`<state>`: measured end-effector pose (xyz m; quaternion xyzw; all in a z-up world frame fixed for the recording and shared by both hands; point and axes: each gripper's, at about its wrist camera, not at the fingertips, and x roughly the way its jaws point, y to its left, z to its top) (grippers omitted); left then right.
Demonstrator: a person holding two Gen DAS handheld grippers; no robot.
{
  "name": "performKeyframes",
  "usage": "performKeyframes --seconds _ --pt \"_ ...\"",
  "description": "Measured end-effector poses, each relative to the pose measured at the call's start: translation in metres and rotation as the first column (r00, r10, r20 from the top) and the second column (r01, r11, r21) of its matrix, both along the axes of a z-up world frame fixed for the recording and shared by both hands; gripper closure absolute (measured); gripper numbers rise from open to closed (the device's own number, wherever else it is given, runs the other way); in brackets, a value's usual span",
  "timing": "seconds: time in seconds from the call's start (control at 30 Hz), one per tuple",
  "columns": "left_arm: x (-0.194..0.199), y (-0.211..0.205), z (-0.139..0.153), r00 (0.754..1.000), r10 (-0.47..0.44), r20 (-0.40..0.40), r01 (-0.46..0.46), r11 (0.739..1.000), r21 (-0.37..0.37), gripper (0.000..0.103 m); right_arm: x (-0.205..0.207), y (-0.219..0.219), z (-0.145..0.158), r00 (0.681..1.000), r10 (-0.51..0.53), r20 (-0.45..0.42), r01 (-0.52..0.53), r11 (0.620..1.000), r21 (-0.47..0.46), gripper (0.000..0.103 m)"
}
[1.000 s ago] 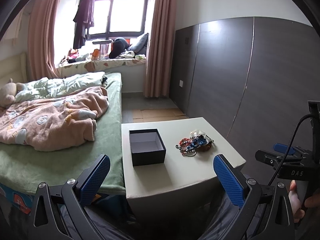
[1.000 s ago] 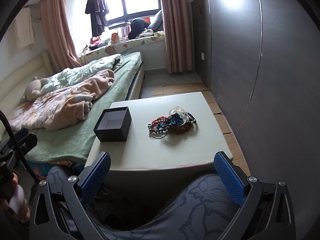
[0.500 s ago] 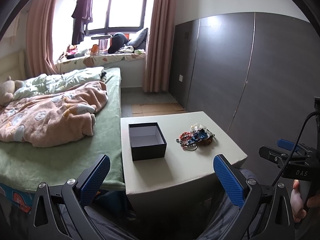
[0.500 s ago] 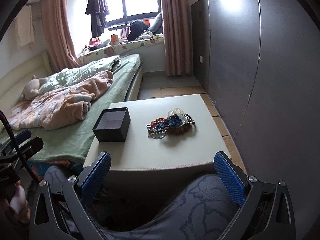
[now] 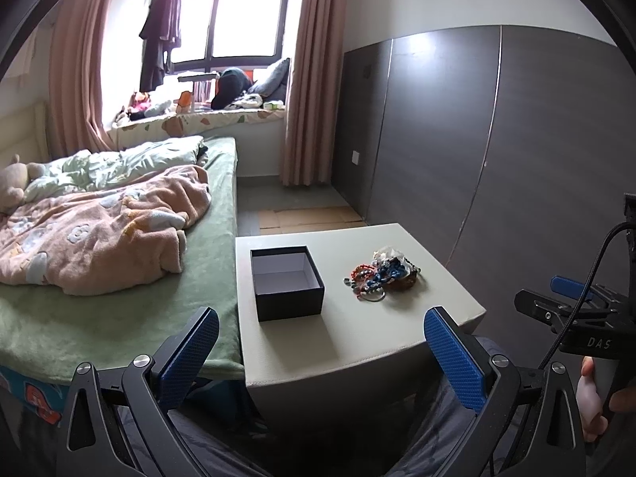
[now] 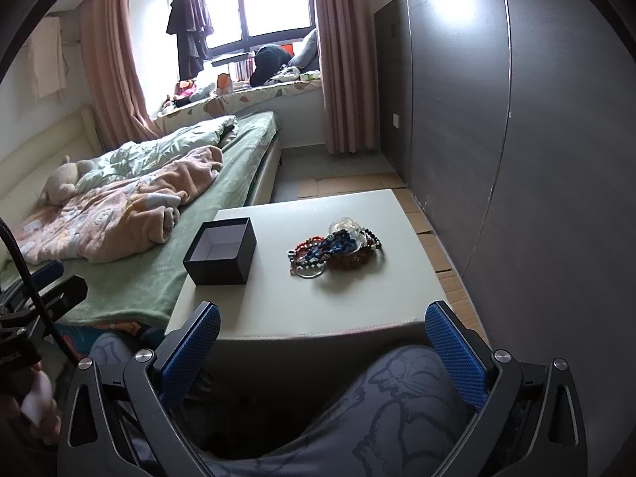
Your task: Organize jewelry
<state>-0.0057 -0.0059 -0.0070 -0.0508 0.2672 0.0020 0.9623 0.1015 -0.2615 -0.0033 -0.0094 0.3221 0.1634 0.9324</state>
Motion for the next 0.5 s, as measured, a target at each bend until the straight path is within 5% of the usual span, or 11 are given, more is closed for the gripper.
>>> performKeyframes --seconds 0.5 --pt "-0.0022 0.0014 0.0040 1.000 0.008 0.015 -0.009 1.000 0.006 0.000 -0.0060 -0.0011 -0.0002 1.000 -0.005 0.025 0.005 1.000 -0.014 0.000"
